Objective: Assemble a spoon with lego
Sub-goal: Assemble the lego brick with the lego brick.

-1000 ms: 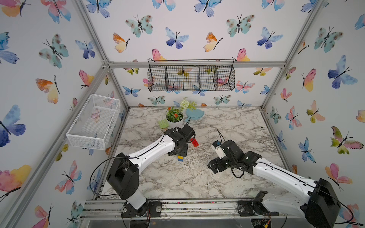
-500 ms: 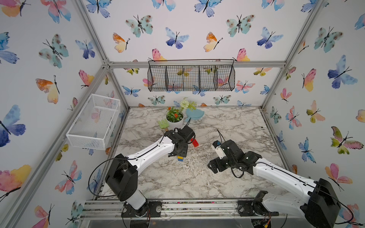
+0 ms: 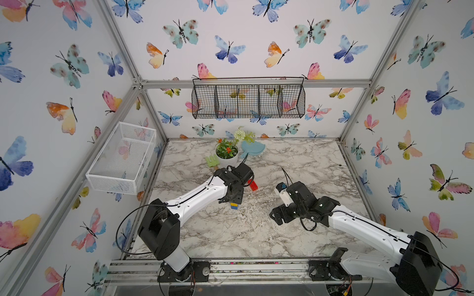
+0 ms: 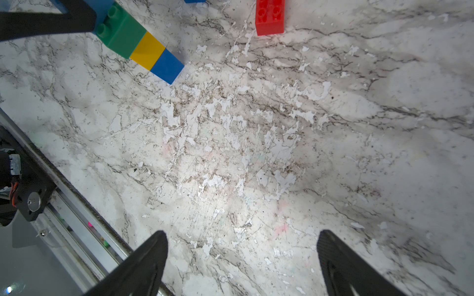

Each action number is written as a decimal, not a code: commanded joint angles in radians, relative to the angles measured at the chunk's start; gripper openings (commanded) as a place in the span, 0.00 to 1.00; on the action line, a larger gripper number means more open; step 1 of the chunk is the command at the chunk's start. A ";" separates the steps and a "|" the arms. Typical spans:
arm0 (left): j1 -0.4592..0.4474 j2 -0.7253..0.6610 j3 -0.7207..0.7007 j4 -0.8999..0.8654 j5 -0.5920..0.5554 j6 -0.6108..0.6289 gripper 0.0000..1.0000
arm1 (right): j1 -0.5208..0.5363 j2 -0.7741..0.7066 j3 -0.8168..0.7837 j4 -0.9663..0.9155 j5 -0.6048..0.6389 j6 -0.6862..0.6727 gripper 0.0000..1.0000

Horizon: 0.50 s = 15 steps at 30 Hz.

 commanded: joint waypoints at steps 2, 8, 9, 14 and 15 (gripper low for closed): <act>0.000 0.050 -0.032 -0.066 -0.018 -0.024 0.43 | -0.002 -0.021 -0.013 0.009 -0.006 -0.015 0.94; 0.000 0.056 -0.039 -0.049 -0.007 -0.051 0.43 | -0.002 -0.034 -0.020 0.017 -0.020 -0.018 0.94; -0.001 0.056 -0.043 -0.048 -0.010 -0.055 0.43 | -0.002 -0.035 -0.020 0.018 -0.024 -0.019 0.94; -0.001 0.049 -0.071 -0.030 0.002 -0.074 0.42 | -0.002 -0.034 -0.023 0.024 -0.041 -0.024 0.94; -0.001 0.049 -0.075 -0.027 0.004 -0.076 0.42 | -0.002 -0.033 -0.023 0.026 -0.042 -0.024 0.94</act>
